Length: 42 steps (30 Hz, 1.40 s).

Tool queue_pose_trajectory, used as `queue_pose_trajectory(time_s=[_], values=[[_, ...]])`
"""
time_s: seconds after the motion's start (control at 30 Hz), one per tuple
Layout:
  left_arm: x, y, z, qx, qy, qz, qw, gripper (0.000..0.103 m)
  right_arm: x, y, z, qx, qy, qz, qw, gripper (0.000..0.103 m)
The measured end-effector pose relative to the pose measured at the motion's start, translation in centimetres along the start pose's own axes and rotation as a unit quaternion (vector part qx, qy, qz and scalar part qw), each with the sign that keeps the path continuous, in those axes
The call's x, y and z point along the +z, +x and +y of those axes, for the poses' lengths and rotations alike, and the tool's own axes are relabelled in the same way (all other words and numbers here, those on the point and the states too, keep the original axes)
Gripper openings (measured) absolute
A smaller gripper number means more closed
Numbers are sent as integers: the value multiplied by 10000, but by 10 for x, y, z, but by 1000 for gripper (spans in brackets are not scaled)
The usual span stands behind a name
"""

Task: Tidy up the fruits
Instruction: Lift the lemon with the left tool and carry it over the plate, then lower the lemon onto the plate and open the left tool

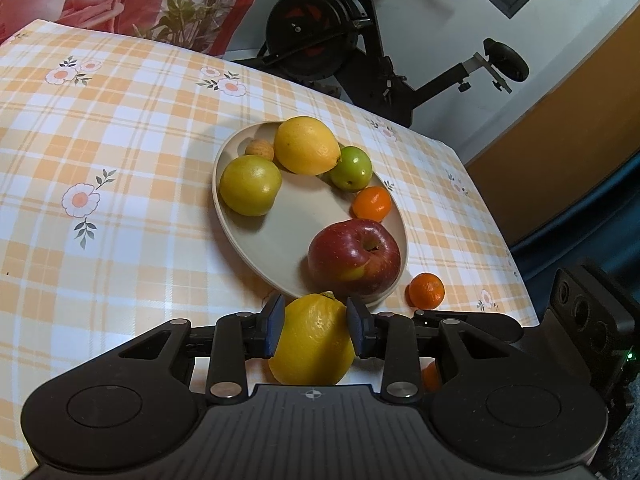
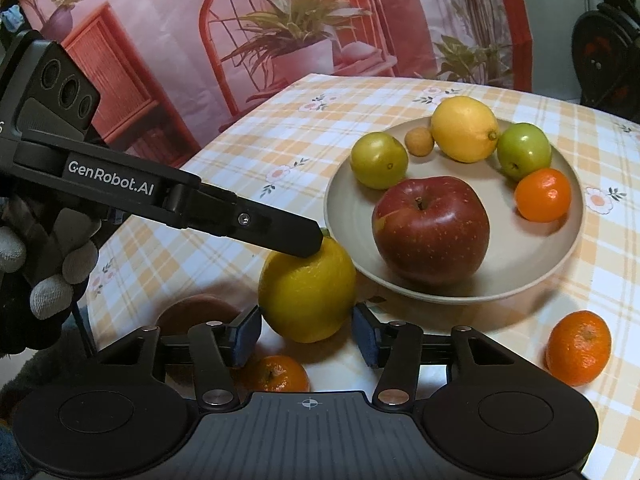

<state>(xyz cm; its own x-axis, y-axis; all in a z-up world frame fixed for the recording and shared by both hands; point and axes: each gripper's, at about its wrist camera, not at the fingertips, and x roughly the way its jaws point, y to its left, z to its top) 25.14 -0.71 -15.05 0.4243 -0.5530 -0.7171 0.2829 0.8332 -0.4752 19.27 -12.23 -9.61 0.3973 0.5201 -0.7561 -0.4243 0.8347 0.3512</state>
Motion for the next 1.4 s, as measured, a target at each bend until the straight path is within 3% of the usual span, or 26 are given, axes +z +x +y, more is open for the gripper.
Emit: queue_pose_trajectory(time_s=[0.3,0.83,1.13,1.4], values=[[5,-11,-8,-116,6,-223,9997,35,3,-14,6,-113,-217,-279,9993,45],[45,-27,-38,-258,276,-790,9962,35,52,-50,-5,-279,-492,-794,9952,45],[75,-14,-37,-252,288,-920,9950,35,89,-46,-25,-459,-660,-763,9938,45],[89,10,-26,-158,169,-765,9968,35,106,-20,-45,-518,-660,-418,9956,45]])
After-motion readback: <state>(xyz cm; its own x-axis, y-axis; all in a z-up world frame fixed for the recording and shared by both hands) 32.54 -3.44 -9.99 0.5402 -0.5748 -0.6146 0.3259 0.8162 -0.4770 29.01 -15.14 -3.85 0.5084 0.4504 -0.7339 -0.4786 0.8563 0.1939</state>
